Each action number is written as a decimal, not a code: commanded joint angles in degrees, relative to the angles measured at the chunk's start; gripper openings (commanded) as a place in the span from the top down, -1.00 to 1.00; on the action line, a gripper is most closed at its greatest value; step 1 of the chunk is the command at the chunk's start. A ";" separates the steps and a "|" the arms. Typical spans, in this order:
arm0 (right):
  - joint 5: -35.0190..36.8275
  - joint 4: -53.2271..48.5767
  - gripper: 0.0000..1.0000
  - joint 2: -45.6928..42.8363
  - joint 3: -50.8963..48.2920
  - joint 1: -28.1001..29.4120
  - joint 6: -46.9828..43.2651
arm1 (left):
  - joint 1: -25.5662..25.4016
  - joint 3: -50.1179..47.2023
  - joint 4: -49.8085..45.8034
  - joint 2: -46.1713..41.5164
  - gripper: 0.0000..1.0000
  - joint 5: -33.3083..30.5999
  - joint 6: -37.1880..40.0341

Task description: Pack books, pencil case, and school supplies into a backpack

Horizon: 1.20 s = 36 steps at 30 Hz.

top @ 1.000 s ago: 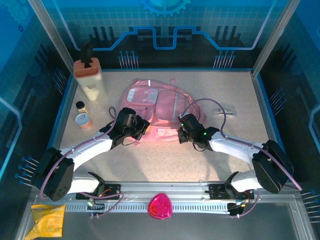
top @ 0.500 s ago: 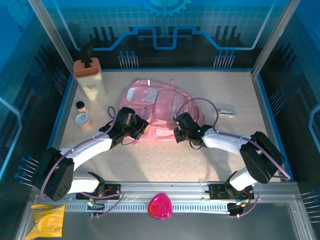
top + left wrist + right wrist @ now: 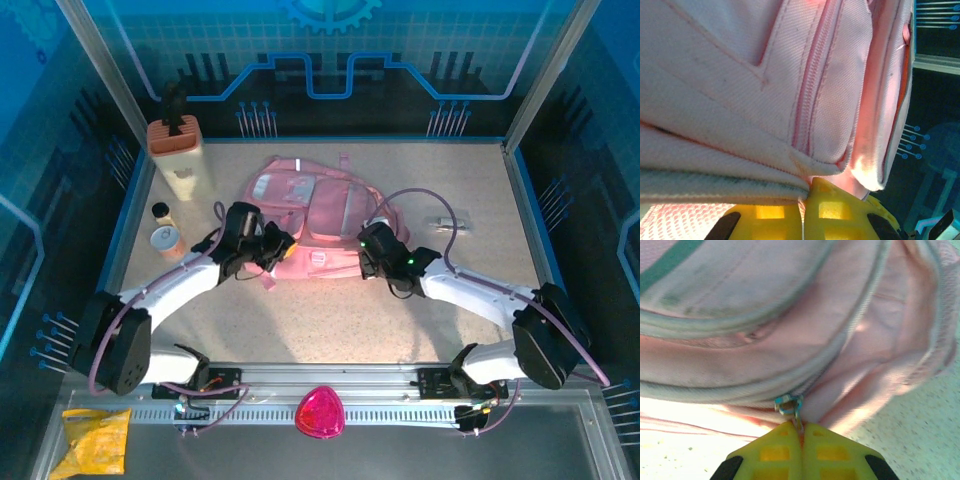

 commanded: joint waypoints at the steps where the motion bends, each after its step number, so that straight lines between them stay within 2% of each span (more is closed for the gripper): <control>1: 6.45 -16.47 1.00 -1.88 -1.39 -1.17 3.18 | 4.90 4.16 0.66 3.94 1.00 1.83 7.86; 3: 1.73 -15.44 1.00 -3.61 -1.83 2.38 3.01 | 5.06 7.59 -0.22 6.31 1.00 1.34 9.45; 6: -3.23 -15.83 1.00 -0.71 1.53 9.88 6.94 | 5.20 14.85 -2.63 11.54 0.98 1.43 13.44; 9: -6.82 -11.48 1.00 4.29 4.93 12.48 9.58 | 5.62 21.12 -3.16 18.07 0.70 4.23 16.47; 10: -6.55 -10.46 1.00 5.77 5.95 12.77 9.91 | 5.80 21.88 -2.93 19.24 0.49 5.36 17.03; 11: -5.67 -9.99 1.00 7.09 6.80 13.20 9.82 | 5.90 21.39 -2.98 19.25 0.31 5.93 17.04; 14: -3.65 -10.12 1.00 8.83 8.04 13.40 10.47 | 5.20 13.47 0.28 13.66 0.18 4.23 13.40; 17: -5.21 -7.89 1.00 8.52 6.82 13.36 10.73 | 2.03 2.88 6.19 6.23 0.07 1.39 4.75; 20: -5.80 -7.51 1.00 8.77 6.80 13.41 11.38 | -5.27 -4.42 13.07 1.61 0.03 -3.56 -3.62; 25: -6.78 -6.30 1.00 8.64 6.59 13.41 11.53 | -14.77 -5.48 15.89 3.36 0.10 -12.19 -10.41; 30: -6.60 -5.32 1.00 8.04 6.11 13.35 11.49 | -19.11 -3.41 18.40 8.40 0.21 -16.27 -13.28; 32: -6.44 -5.23 1.00 8.00 6.11 13.37 11.54 | -19.60 -1.75 17.20 11.03 0.35 -16.26 -13.01; 36: -6.28 -4.75 1.00 7.95 5.97 13.42 11.29 | -21.25 -0.68 16.53 13.16 0.35 -19.28 -14.11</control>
